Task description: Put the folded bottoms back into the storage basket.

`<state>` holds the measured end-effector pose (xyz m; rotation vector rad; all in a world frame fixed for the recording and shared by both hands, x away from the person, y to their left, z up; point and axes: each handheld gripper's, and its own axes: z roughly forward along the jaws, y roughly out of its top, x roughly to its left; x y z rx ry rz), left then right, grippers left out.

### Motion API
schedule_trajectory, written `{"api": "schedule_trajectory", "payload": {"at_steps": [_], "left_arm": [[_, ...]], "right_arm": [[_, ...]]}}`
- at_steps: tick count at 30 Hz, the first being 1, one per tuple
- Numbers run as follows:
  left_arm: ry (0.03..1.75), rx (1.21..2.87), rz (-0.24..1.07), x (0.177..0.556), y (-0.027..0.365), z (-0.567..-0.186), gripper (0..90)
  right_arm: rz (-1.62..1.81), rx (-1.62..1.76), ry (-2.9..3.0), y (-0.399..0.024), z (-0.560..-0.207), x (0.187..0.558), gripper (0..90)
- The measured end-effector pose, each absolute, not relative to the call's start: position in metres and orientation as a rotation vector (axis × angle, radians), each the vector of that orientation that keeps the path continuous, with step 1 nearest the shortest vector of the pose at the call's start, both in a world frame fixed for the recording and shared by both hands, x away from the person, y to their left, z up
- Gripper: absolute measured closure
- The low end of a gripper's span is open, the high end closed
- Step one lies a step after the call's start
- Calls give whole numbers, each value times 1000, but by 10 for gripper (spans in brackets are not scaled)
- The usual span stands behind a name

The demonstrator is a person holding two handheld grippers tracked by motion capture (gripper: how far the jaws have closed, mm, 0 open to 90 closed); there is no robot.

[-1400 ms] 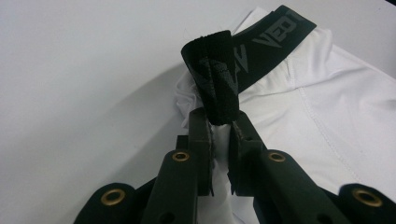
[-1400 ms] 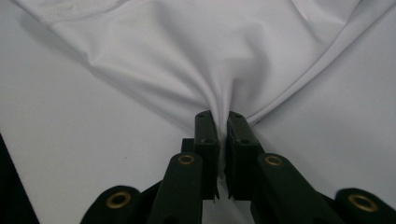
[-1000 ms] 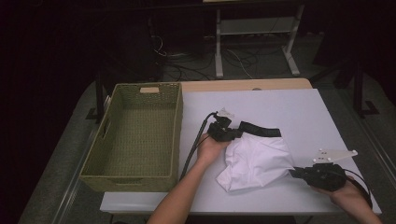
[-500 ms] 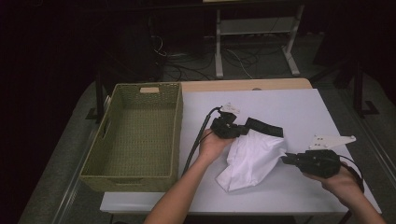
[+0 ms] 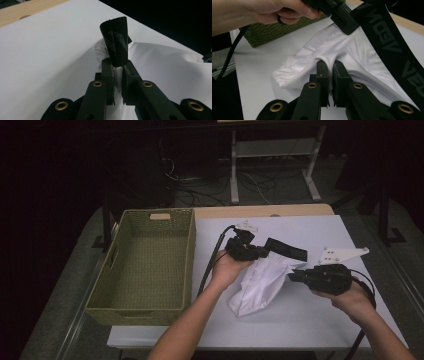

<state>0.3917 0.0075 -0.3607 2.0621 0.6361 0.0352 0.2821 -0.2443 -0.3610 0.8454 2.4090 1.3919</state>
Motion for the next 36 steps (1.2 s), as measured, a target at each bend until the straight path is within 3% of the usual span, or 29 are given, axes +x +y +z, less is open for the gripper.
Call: {"api": "schedule_trajectory", "payload": {"at_steps": [18,36], "left_arm": [[594,2030,149,382,24,-281,814],[625,1976,191,386,79,-247,814]], "right_arm": [[1430,704,2366,-215,-293,309,842],[1452,614,2387,-166,-251,335,842]]}}
